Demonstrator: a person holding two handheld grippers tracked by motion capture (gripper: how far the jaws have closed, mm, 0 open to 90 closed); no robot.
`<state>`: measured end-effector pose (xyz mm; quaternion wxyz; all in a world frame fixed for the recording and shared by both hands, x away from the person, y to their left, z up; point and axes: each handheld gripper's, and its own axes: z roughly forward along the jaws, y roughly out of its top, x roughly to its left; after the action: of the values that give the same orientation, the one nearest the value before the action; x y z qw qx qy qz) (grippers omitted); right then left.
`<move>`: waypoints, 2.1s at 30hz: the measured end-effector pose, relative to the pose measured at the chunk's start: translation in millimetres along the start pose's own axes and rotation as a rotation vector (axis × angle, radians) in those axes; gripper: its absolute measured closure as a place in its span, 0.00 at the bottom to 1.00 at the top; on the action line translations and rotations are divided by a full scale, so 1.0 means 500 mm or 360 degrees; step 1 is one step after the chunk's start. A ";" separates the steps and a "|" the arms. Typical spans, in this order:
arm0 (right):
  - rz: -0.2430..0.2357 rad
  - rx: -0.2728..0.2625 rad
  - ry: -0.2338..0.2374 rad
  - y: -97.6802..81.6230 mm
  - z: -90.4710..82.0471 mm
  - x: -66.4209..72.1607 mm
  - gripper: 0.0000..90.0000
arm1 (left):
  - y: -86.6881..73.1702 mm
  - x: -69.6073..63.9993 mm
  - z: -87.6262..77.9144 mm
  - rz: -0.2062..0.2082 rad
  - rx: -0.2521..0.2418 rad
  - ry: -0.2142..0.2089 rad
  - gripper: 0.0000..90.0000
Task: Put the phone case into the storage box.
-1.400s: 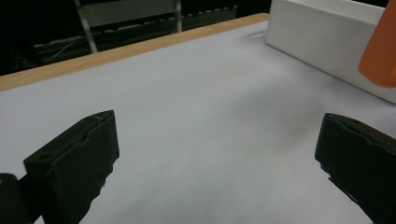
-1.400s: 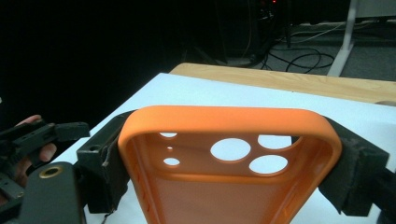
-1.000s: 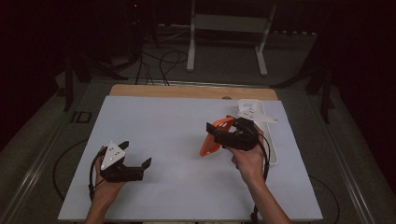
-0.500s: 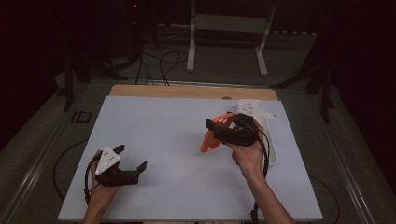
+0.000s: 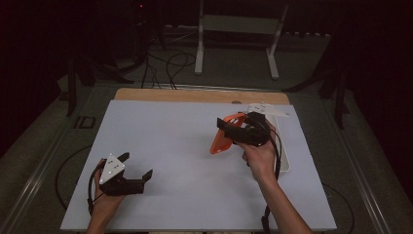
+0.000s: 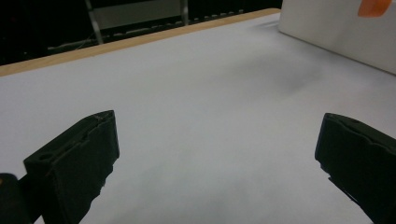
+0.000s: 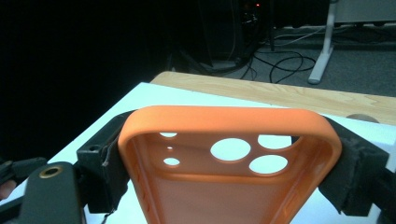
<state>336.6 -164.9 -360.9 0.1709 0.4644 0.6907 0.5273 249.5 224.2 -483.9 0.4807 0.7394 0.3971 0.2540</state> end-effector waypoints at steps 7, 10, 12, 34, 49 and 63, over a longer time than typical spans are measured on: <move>-0.0004 0.0001 -0.0056 0.013 0.009 -0.014 0.18 | -0.002 0.000 -0.001 0.0006 0.0008 0.0007 0.00; -0.0015 0.0005 -0.0071 0.017 0.012 -0.016 0.18 | -0.002 0.000 -0.002 0.0008 0.0010 0.0008 0.01; -0.0022 0.0007 -0.0097 0.020 0.017 -0.020 0.18 | -0.003 0.002 -0.003 0.0000 0.0011 0.0009 0.01; -0.0048 0.0003 -0.0174 0.048 0.054 -0.043 0.18 | -0.003 0.001 -0.006 0.0000 0.0003 0.0013 0.01; -0.0048 -0.0015 -0.0212 0.066 0.070 -0.059 0.18 | -0.003 -0.001 -0.006 0.0002 0.0004 0.0010 0.00; -0.0039 -0.0034 -0.0266 0.078 0.080 -0.085 0.18 | -0.004 -0.001 -0.006 0.0004 0.0008 0.0012 0.01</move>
<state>405.2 -176.5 -352.5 0.2394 0.4966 0.6739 0.4919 246.3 225.7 -484.3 0.4769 0.7402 0.3987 0.2563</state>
